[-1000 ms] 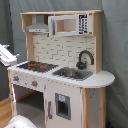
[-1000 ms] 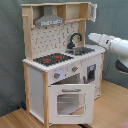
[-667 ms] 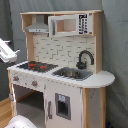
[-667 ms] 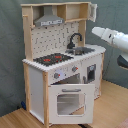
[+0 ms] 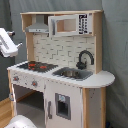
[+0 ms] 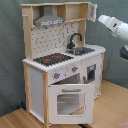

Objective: Play with the kitchen

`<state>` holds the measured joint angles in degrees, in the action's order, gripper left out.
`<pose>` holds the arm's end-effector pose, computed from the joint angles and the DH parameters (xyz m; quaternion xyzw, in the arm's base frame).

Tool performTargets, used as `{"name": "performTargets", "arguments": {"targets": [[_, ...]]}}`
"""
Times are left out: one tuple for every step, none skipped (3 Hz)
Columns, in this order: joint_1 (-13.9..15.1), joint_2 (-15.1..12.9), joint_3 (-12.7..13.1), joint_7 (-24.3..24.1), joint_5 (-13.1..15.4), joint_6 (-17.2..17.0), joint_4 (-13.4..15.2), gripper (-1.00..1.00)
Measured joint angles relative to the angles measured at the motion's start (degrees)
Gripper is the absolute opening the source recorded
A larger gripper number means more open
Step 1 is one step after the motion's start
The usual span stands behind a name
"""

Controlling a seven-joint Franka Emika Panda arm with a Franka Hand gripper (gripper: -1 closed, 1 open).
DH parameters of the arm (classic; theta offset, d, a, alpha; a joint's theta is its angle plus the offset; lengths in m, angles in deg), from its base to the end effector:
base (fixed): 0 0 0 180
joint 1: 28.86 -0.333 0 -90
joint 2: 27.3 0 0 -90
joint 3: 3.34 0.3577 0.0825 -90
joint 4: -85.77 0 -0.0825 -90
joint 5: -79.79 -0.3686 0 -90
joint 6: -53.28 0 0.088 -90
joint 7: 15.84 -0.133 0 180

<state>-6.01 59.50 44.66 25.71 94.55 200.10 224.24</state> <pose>0.1437 0.3388 0.6645 0.4980 0.4178 0.3636 0.6673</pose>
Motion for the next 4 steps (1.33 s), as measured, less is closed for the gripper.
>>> {"name": "performTargets", "arguments": {"targets": [[0.67,0.32,-1.6,-5.74,3.1,-1.17,-0.18,1.0],[0.89,0.4,-2.64,-11.47,6.3,-2.55,-0.18,1.0],[0.99,0.4,-3.4,-17.52,9.61,-4.37,-0.17,1.0],[1.07,0.36,-3.86,-23.22,12.52,-6.5,-0.16,1.0]]}}
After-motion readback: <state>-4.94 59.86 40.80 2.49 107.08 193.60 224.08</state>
